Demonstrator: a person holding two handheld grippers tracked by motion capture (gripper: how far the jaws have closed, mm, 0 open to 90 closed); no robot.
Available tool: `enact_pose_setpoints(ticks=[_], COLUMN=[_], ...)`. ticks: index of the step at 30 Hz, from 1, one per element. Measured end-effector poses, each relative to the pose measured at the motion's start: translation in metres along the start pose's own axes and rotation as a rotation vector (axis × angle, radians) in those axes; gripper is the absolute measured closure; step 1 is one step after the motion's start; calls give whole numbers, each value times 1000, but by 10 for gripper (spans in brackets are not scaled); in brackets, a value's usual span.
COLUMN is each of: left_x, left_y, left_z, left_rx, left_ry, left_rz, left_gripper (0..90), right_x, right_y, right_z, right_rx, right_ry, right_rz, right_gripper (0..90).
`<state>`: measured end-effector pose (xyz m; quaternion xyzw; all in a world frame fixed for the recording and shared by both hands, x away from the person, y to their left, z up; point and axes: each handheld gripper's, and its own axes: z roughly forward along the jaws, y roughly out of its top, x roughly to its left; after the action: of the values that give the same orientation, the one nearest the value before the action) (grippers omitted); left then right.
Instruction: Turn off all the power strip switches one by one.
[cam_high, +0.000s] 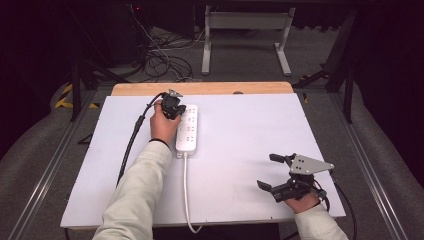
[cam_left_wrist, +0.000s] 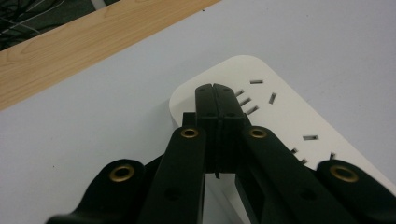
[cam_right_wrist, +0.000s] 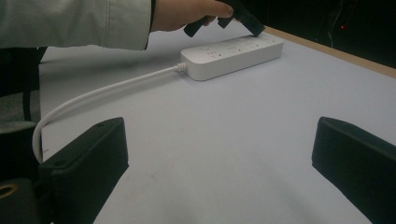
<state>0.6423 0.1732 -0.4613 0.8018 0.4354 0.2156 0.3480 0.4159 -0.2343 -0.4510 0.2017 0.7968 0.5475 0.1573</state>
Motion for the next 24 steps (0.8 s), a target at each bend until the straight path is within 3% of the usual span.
enact_pose_setpoints(ticks=[12,17,19,24], left_x=[1,2,1,-10], left_y=[0,1,5,17], left_z=[0,0,-6,-34], left_rx=[6,12,15,-66], left_ry=[2,-9,-7,-47], left_rz=[5,-41,-47,-7], left_gripper=[900,900,900,900], right_x=[0,0,0,-1], right_y=[-1,-2,-2,-1], right_z=[0,0,-1,0], right_rx=[5,6,3,-4], right_ry=[2,2,-2,-5], right_rz=[7,8,13,14], right_gripper=[41,41,41,41])
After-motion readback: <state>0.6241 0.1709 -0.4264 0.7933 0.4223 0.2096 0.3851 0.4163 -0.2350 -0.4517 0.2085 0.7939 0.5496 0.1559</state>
